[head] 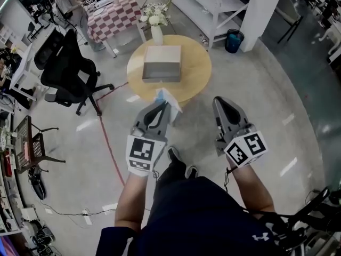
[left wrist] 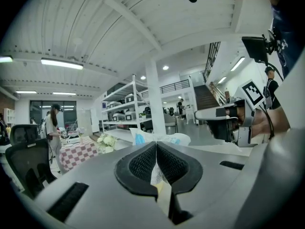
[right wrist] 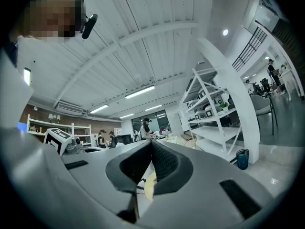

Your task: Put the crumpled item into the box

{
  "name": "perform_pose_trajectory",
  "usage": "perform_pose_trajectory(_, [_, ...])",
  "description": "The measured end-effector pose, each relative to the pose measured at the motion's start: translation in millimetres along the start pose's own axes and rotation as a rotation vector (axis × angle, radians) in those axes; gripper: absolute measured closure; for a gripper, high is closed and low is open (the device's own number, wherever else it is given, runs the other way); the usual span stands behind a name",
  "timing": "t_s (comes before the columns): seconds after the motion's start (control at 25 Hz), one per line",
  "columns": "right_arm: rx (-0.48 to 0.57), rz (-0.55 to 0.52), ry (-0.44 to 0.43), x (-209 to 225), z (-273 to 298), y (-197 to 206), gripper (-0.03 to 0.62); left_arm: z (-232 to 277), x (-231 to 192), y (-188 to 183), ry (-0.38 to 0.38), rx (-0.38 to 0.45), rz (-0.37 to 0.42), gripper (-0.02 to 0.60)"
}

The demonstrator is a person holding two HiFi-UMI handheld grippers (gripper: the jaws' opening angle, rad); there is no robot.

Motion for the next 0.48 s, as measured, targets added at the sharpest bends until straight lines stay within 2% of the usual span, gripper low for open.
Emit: perform_pose_trajectory(0.48, [-0.037,-0.022,0.015,18,101,13,0.592,56,-96,17,-0.012,0.024,-0.039,0.565])
Point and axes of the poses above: the fingertips, and each gripper's own axes: z forward along the fingers, x to its right, y out of its underside, the point moved 6 cm from there along -z, backward along the fingers, and after that the axes turned 6 degrees about x, right-handed, at the moved point
